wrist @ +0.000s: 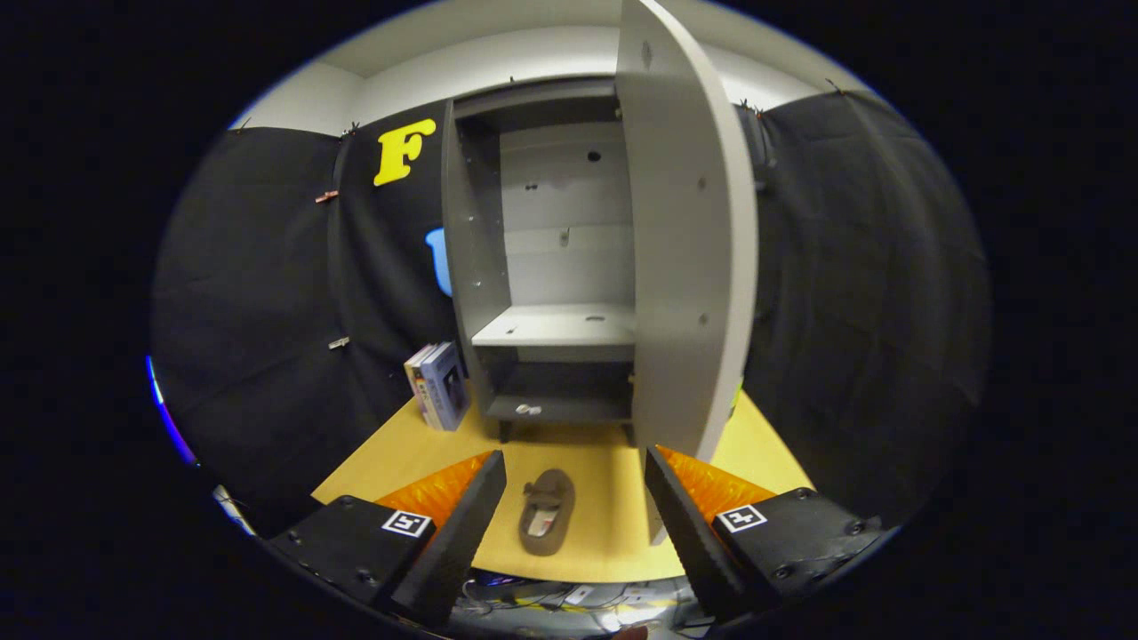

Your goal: Open the shoe cabinet door, grab the shoes and put them into the shoe cabinet, then close the shoe cabinet door.

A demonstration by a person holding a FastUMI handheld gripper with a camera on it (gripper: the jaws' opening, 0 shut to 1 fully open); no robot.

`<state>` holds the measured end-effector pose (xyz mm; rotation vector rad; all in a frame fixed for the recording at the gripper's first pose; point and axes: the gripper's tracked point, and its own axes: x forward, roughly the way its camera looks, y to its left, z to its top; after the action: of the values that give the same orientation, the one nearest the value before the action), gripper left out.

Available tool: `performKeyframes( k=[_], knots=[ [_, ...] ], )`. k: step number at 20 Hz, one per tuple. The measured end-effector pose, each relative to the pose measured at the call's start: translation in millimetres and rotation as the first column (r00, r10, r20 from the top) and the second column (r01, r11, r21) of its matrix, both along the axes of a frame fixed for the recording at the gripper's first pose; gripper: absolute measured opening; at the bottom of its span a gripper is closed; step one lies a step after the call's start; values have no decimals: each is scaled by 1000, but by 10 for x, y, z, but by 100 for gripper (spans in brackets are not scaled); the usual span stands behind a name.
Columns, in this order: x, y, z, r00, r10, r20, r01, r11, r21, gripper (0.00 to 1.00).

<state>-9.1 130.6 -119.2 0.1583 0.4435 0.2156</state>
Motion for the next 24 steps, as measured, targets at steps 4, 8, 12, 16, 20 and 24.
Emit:
performKeyframes(
  k=[4,8,12,16,20,24],
  knots=[
    [111,424,-776,988,66,-138,-67,998,-5,100],
    [278,727,-1492,960,123,-250,-135,990,-30,99],
    [428,1005,-2067,927,153,-344,-161,987,3,99],
    [664,1197,-2665,900,143,-412,-165,986,-19,99],
    [830,1309,-3200,875,119,-469,-152,988,-33,99],
    [1152,1343,-3590,894,49,-445,-88,994,-69,83]
  ],
)
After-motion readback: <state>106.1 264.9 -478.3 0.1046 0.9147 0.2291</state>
